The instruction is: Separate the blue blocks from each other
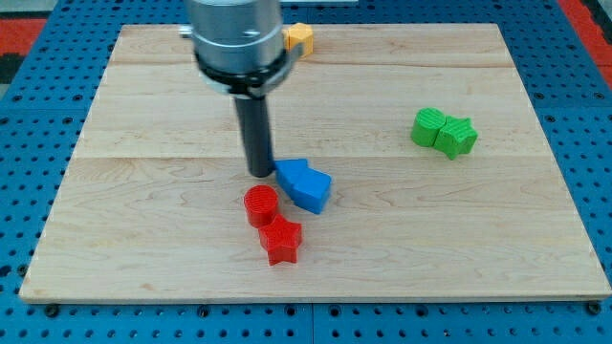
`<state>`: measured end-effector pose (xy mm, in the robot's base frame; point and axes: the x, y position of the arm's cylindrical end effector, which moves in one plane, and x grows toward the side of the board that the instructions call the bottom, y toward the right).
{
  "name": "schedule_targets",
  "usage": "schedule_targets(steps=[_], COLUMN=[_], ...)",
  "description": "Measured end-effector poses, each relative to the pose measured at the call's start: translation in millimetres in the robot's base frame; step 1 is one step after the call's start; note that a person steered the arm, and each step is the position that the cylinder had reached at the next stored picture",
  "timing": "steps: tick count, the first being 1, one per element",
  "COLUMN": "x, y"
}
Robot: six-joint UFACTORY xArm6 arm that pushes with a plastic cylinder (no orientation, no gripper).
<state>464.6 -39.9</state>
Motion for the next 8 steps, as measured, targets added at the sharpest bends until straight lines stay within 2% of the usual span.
schedule_targets(steps=[1,2,3,5,7,8], x=[8,39,41,41,-13,-2], y=[39,49,50,121,131,170])
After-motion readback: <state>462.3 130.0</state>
